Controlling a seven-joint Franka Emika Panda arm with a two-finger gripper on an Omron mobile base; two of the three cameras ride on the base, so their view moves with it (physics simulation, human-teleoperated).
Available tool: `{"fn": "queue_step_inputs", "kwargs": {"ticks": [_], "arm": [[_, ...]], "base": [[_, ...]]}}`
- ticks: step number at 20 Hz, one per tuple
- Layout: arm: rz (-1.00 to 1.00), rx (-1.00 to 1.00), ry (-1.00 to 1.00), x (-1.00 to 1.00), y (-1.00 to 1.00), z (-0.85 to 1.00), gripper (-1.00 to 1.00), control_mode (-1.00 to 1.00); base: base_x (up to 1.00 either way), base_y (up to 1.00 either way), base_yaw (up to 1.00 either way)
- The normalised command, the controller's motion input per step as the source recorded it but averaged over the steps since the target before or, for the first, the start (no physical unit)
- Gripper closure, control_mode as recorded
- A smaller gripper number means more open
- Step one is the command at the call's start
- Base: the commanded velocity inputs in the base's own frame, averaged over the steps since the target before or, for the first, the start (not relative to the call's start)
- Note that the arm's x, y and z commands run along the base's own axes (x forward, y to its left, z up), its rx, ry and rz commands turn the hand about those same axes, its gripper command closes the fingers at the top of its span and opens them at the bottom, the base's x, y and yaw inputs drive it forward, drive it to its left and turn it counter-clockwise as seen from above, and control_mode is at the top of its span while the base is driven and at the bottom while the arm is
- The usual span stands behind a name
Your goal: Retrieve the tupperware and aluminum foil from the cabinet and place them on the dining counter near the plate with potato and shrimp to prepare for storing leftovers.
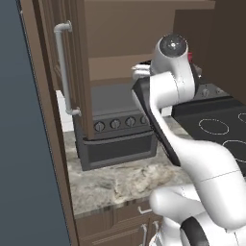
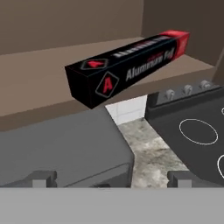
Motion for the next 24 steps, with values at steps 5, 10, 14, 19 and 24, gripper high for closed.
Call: {"fn": "queue_step_inputs", "kwargs": {"ticks": [5,10,14,19,24], "arm": [[-0.14,0.02,0.0,0.34,0.0,0.0,-1.0,-1.0],[-0.12,0.01,0.0,0.43,0.03,0.0,-1.0,-1.0],[-0.1,0.0,0.0,0.47,0.08,0.0,-1.0,-1.0],[-0.09,0.0,0.0,0.51,0.15,-0.01,-1.0,-1.0],[-0.1,0.0,0.0,0.51,0.08,-0.06,-1.0,-1.0]], "base": [[0.0,0.0,0.0],[0.0,0.0,0.0],[0.0,0.0,0.0],[0.0,0.0,0.0],[0.0,0.0,0.0]]}}
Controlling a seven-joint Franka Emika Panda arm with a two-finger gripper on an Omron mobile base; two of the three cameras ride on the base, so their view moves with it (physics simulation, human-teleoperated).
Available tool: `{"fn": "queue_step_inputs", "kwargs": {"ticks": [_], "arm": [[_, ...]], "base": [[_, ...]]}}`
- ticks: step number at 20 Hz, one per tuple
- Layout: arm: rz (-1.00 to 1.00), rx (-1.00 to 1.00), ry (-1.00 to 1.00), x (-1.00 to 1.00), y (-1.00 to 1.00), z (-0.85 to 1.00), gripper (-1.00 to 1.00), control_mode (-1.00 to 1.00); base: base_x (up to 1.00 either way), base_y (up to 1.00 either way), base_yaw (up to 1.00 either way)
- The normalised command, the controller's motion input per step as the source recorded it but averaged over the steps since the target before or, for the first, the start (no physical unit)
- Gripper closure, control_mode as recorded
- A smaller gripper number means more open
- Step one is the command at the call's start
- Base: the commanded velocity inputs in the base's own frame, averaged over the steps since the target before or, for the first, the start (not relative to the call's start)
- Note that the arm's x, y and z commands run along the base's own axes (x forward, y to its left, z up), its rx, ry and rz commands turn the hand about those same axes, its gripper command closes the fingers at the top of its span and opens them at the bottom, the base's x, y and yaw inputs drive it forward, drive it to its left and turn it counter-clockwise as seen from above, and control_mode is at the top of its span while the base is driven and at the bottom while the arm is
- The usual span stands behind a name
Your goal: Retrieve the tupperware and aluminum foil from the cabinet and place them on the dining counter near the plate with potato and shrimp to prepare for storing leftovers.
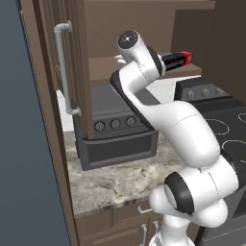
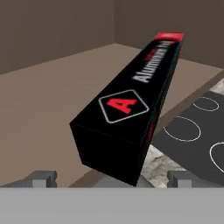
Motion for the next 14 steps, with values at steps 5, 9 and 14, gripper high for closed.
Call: {"fn": "queue_step_inputs", "kwargs": {"ticks": [5,9,14], "arm": [[-0.1,0.0,0.0,0.55,0.03,-0.1,-1.0,-1.0],[-0.11,0.0,0.0,0.47,0.0,-0.08,-1.0,-1.0],[-0.16,0.0,0.0,0.19,-0.01,-0.03,-1.0,-1.0]], "base": [[0.0,0.0,0.0],[0.0,0.0,0.0],[0.0,0.0,0.0]]}}
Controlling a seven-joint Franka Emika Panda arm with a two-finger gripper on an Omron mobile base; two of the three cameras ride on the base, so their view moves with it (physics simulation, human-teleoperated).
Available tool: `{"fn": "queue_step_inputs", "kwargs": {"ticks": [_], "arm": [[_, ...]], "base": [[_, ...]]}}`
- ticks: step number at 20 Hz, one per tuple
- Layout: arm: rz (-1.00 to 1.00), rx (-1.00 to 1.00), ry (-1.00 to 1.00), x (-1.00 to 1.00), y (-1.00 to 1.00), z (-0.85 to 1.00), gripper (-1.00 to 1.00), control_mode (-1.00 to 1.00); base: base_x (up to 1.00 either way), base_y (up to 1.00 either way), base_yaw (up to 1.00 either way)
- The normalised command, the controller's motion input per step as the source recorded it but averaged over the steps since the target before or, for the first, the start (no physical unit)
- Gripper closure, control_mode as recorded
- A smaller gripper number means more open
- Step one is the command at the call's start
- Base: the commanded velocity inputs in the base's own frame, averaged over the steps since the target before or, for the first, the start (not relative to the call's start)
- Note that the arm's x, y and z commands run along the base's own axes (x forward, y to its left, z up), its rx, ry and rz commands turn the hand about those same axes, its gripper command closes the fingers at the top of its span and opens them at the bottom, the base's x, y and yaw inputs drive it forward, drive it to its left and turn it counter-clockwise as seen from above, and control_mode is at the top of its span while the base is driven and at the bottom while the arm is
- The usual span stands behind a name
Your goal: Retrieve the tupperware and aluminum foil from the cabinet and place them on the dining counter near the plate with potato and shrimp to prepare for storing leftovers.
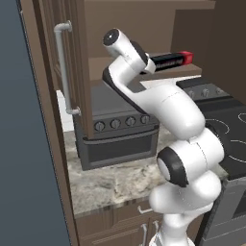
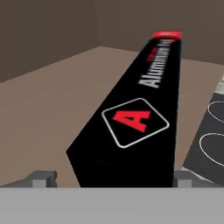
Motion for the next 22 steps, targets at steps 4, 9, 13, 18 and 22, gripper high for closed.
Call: {"fn": "queue_step_inputs", "kwargs": {"ticks": [4,9,13,18,22], "arm": [[-0.17,0.0,0.0,0.11,-0.13,-0.14,-1.0,-1.0],[-0.17,0.0,0.0,0.16,-0.28,-0.32,1.0,-1.0],[-0.11,0.03,0.0,0.03,-0.46,-0.26,1.0,-1.0],[-0.01,0.07,-0.06,-0.16,-0.62,-0.19,1.0,-1.0],[0.02,0.04,-0.17,-0.36,-0.44,-0.12,1.0,-1.0]], "base": [[0.0,0.0,0.0],[0.0,0.0,0.0],[0.0,0.0,0.0],[0.0,0.0,0.0],[0.0,0.0,0.0]]}}
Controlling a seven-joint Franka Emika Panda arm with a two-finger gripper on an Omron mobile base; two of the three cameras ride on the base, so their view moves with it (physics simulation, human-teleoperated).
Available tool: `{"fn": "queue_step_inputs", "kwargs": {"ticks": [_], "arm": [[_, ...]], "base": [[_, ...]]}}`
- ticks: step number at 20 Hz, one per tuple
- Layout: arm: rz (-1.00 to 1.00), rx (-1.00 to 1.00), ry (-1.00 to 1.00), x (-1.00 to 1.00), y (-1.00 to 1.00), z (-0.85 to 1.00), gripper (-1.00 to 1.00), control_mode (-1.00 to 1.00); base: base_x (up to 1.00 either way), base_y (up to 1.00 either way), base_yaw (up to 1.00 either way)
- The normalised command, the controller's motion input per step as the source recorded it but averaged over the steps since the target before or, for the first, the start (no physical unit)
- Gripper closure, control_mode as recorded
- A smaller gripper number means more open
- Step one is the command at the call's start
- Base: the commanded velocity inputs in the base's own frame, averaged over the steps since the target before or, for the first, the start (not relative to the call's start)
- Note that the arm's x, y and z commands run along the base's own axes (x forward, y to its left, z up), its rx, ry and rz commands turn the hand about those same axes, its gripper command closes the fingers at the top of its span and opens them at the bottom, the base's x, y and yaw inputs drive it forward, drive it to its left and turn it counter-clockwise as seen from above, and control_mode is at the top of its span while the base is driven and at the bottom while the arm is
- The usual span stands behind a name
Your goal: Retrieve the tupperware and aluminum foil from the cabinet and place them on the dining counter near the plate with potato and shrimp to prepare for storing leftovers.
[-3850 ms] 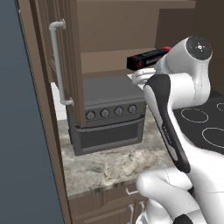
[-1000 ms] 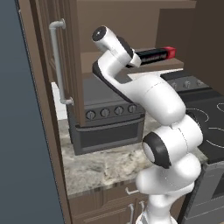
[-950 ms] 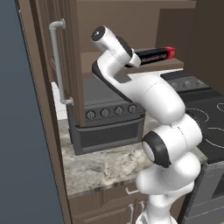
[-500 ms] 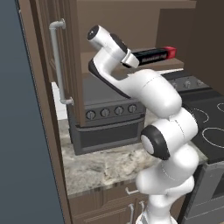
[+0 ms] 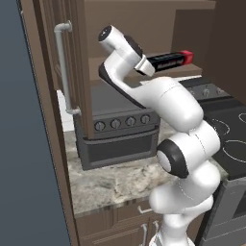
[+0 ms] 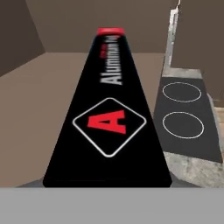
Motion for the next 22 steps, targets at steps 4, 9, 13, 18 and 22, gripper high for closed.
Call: {"fn": "queue_step_inputs", "kwargs": {"ticks": [4,9,13,18,22], "arm": [[0.17,0.0,-0.21,-0.61,-0.18,-0.01,1.0,-1.0],[0.31,0.0,-0.27,-0.8,-0.04,0.0,1.0,-1.0],[0.34,-0.03,-0.12,-0.95,0.0,0.0,1.0,-1.0],[0.21,-0.02,0.1,-1.0,0.0,0.23,1.0,-1.0],[0.06,-0.07,0.11,-1.0,0.14,0.32,1.0,-1.0]], "base": [[0.0,0.0,0.0],[0.0,0.0,0.0],[0.0,0.0,0.0],[0.0,0.0,0.0],[0.0,0.0,0.0]]}}
